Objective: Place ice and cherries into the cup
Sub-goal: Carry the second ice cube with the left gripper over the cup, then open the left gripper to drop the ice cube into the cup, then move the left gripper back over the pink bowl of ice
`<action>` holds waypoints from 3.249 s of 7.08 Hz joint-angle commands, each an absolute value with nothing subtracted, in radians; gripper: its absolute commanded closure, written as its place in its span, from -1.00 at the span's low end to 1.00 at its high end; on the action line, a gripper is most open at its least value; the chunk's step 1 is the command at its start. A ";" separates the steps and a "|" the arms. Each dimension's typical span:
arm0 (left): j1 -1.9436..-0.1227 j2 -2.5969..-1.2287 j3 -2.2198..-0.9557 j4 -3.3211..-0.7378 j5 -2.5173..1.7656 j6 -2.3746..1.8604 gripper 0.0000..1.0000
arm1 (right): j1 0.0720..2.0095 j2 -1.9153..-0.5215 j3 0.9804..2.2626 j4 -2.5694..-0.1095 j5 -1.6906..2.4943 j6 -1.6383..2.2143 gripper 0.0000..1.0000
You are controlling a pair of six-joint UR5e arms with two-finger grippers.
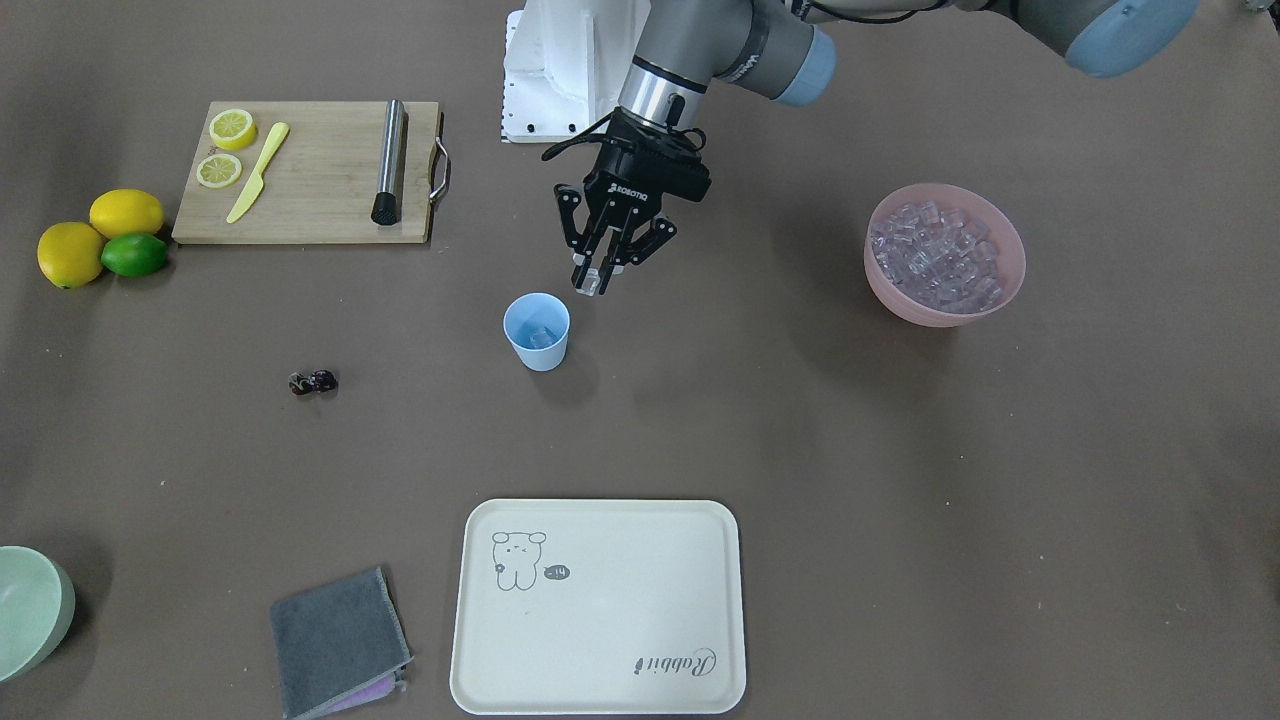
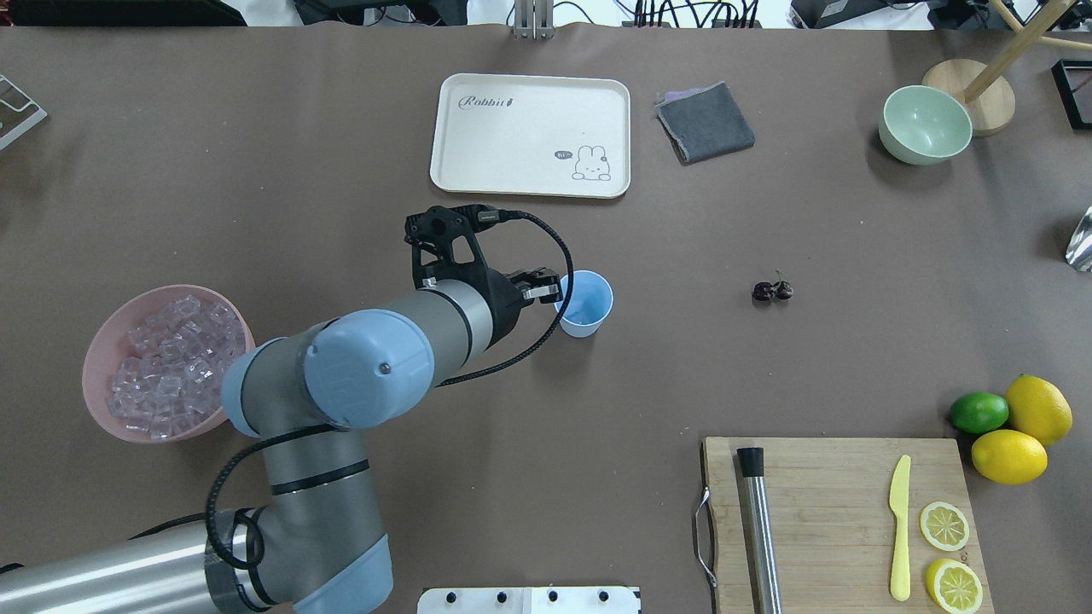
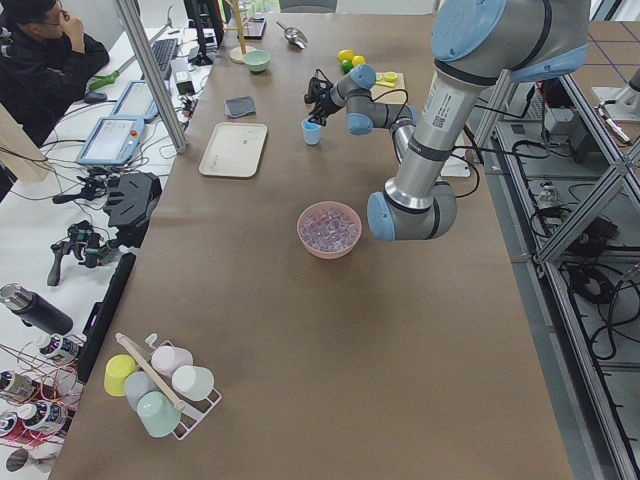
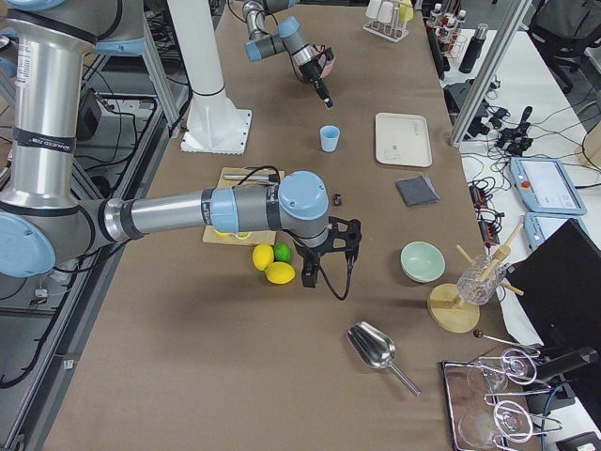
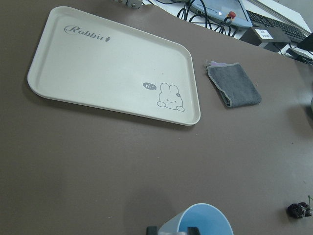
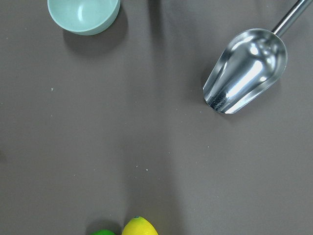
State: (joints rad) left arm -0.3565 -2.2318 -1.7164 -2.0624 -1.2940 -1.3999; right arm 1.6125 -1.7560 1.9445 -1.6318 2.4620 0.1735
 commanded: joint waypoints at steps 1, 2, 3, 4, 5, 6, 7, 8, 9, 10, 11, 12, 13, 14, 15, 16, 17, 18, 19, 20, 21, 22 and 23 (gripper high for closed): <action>-0.347 -2.267 -1.668 -2.062 -1.272 -1.428 1.00 | 1.612 -1.753 1.947 -1.631 2.464 0.175 -1.00; -0.345 -2.278 -1.642 -2.062 -1.250 -1.430 1.00 | 1.612 -1.741 1.947 -1.632 2.464 0.176 -1.00; -0.339 -2.292 -1.626 -2.065 -1.209 -1.433 1.00 | 1.612 -1.740 1.947 -1.631 2.465 0.176 -1.00; -0.331 -2.295 -1.614 -2.063 -1.207 -1.451 1.00 | 1.612 -1.732 1.947 -1.632 2.464 0.176 -1.00; -0.331 -2.325 -1.574 -2.063 -1.206 -1.468 1.00 | 1.612 -1.726 1.947 -1.632 2.465 0.178 -1.00; -0.331 -2.345 -1.548 -2.065 -1.195 -1.468 1.00 | 1.612 -1.724 1.947 -1.632 2.465 0.178 -1.00; -0.330 -2.371 -1.520 -2.065 -1.193 -1.470 1.00 | 1.612 -1.724 1.947 -1.632 2.465 0.178 -1.00; -0.330 -2.379 -1.510 -2.066 -1.193 -1.468 1.00 | 1.612 -1.724 1.945 -1.632 2.464 0.178 -1.00; -0.330 -2.384 -1.512 -2.066 -1.195 -1.470 0.25 | 1.612 -1.724 1.945 -1.634 2.465 0.179 -1.00; -0.330 -2.384 -1.513 -2.063 -1.195 -1.463 -0.94 | 1.612 -1.724 1.945 -1.634 2.465 0.179 -1.00; -0.330 -2.381 -1.514 -2.060 -1.196 -1.460 -0.95 | 1.612 -1.724 1.947 -1.634 2.465 0.179 -1.00; -0.331 -2.376 -1.532 -2.057 -1.203 -1.459 -0.95 | 1.612 -1.724 1.947 -1.632 2.465 0.179 -1.00; -0.336 -2.366 -1.575 -2.030 -1.218 -1.435 -0.95 | 1.612 -1.724 1.951 -1.632 2.465 0.178 -1.00; -0.371 -2.338 -1.667 -1.941 -1.295 -1.358 -0.95 | 1.612 -1.724 1.956 -1.632 2.465 0.178 -1.00; -0.427 -2.276 -1.798 -1.808 -1.393 -1.333 -0.95 | 1.611 -1.724 1.954 -1.634 2.465 0.178 -1.00; -0.484 -2.204 -1.948 -1.669 -1.441 -1.268 -0.95 | 1.603 -1.724 1.962 -1.634 2.468 0.176 -1.00; -0.539 -2.136 -2.030 -1.576 -1.472 -1.237 -0.95 | 1.573 -1.724 1.974 -1.634 2.492 0.179 -1.00; -0.613 -2.058 -2.070 -1.560 -1.549 -1.212 -0.95 | 1.559 -1.718 1.974 -1.632 2.496 0.179 -1.00; -0.674 -1.963 -2.133 -1.560 -1.599 -1.189 -0.95 | 1.559 -1.694 1.970 -1.634 2.493 0.181 -1.00; -0.699 -1.833 -2.207 -1.571 -1.617 -1.187 -0.95 | 1.559 -1.687 1.968 -1.632 2.491 0.179 -1.00; -0.712 -1.751 -2.259 -1.594 -1.617 -1.189 -0.95 | 1.557 -1.687 1.970 -1.632 2.491 0.176 -1.00; -0.713 -1.696 -2.305 -1.595 -1.620 -1.189 -0.95 | 1.557 -1.687 1.970 -1.634 2.494 0.170 -1.00; -0.715 -1.669 -2.316 -1.626 -1.640 -1.189 -0.95 | 1.555 -1.689 1.968 -1.634 2.497 0.172 -1.00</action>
